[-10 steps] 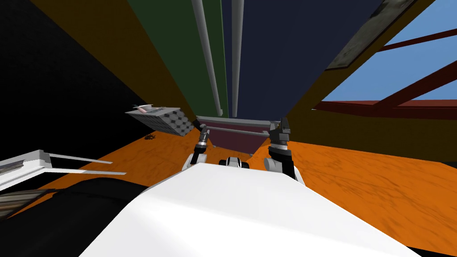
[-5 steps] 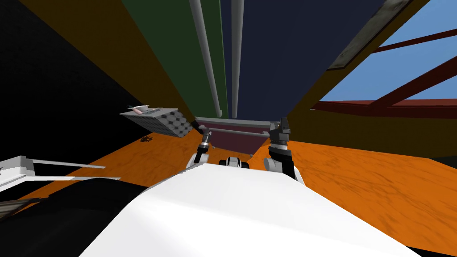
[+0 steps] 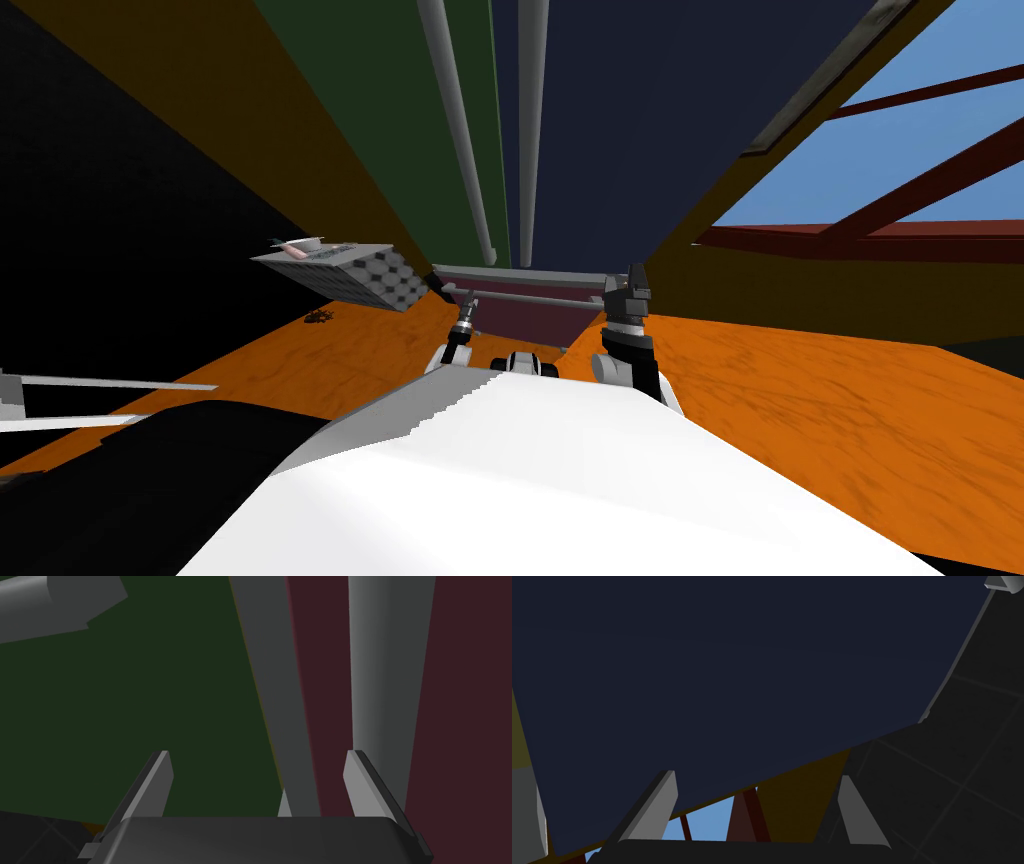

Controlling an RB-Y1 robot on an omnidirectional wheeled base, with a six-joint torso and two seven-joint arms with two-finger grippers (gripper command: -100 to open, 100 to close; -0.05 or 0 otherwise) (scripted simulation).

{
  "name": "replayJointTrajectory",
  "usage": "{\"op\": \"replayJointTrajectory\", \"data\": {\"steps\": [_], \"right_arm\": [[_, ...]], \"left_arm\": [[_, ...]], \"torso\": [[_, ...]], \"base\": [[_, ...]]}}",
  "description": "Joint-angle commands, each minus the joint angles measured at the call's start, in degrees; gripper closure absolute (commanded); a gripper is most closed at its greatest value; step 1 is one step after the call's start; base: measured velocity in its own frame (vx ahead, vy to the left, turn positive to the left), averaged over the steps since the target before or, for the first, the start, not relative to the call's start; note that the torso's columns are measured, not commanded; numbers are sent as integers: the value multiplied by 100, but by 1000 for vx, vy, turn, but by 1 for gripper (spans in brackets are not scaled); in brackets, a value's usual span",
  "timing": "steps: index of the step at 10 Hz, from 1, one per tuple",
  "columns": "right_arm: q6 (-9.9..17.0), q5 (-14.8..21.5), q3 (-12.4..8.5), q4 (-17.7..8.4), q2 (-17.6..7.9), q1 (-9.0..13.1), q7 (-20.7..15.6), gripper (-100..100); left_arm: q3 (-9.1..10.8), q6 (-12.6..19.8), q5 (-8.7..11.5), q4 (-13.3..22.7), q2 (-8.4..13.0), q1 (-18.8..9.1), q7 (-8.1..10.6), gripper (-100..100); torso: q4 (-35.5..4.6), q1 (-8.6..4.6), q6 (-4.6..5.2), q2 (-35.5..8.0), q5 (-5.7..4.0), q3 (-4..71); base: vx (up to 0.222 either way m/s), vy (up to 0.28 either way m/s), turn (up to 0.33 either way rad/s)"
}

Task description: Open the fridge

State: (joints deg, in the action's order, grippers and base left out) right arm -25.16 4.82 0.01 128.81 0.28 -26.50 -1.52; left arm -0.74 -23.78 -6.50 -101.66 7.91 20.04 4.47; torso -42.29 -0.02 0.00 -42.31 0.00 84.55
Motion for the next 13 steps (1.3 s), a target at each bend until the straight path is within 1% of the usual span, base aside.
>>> {"op": "replayJointTrajectory", "data": {"steps": [1,4,7,8,9,10,11,12,13], "right_arm": [[0,0,0,0,0,0,0,0],[0,0,0,0,0,0,0,0],[0,0,0,0,0,0,0,0],[0,0,0,0,0,0,0,0],[0,0,0,0,0,0,0,0],[0,0,0,0,0,0,0,0],[0,0,0,0,0,0,0,0],[0,0,0,0,0,0,0,0],[0,0,0,0,0,0,0,0]], "left_arm": [[-50,11,-7,280,-2,-116,-24,-100],[-113,3,-14,613,-7,-230,-45,-100],[-176,-6,-21,944,-72,-344,-67,-100],[-214,-12,-26,1143,-160,-413,-80,-100],[-246,-18,-29,1306,-292,-469,-91,-100],[-259,-20,-31,1370,-372,-492,-95,-100],[-275,-23,-33,1454,-527,-521,-101,-100],[-264,-12,-36,1408,-457,-518,-105,-100],[-258,148,-36,1289,-468,-555,-93,-100]], "torso": [[0,1,0,-1,0,-1],[1,-1,0,4,0,2],[1,4,0,4,1,2],[1,1,0,2,1,1],[1,1,1,5,1,2],[2,3,0,7,1,4],[1,1,0,3,0,2],[-1,-2,0,-2,0,-1],[-2,-3,-1,-8,-2,-5]], "base": [[33,24,-44],[37,22,-41],[42,29,-49],[49,31,-62],[62,39,-75],[53,33,-49],[37,26,-32],[16,11,-8],[57,11,-15]]}}
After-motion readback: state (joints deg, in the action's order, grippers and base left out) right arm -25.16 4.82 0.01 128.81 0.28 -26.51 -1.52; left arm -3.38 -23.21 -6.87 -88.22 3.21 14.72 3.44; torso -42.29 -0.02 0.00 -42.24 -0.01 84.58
